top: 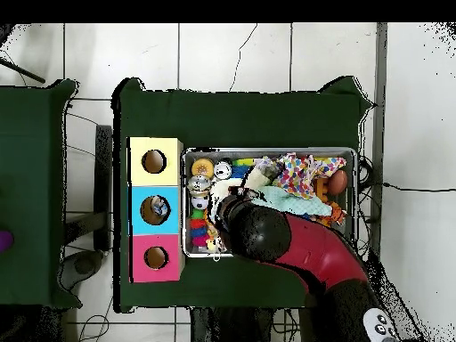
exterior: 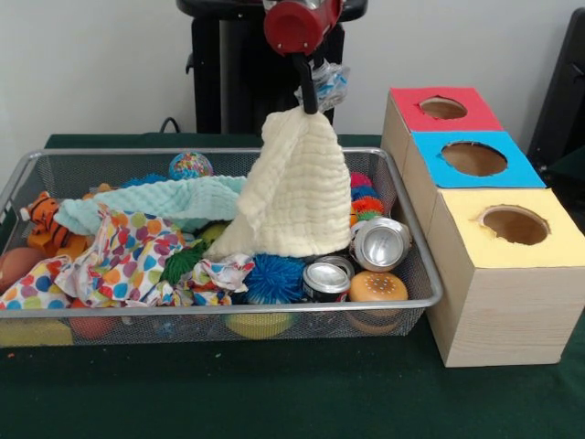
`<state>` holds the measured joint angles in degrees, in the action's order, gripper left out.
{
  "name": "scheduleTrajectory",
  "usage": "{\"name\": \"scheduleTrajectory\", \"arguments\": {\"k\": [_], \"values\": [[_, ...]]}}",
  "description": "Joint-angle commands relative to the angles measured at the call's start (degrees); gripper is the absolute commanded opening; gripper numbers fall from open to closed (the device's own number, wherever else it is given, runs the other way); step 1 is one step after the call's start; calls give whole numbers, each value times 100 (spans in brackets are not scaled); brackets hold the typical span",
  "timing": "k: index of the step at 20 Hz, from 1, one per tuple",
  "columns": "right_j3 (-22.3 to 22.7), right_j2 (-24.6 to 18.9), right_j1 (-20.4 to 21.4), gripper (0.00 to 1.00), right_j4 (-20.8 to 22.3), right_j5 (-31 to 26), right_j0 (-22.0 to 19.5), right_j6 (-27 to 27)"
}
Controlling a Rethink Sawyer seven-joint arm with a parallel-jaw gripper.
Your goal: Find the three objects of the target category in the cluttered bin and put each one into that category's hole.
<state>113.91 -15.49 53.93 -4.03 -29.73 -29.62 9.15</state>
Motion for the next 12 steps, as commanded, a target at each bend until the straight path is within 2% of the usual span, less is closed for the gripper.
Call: {"name": "scheduleTrajectory", "arguments": {"k": [1, 12], "values": [[-572, 316, 5, 0, -163, -799, 131, 1898], [-1139, 652, -193, 0, -174, -1198, 471, 2088]]}}
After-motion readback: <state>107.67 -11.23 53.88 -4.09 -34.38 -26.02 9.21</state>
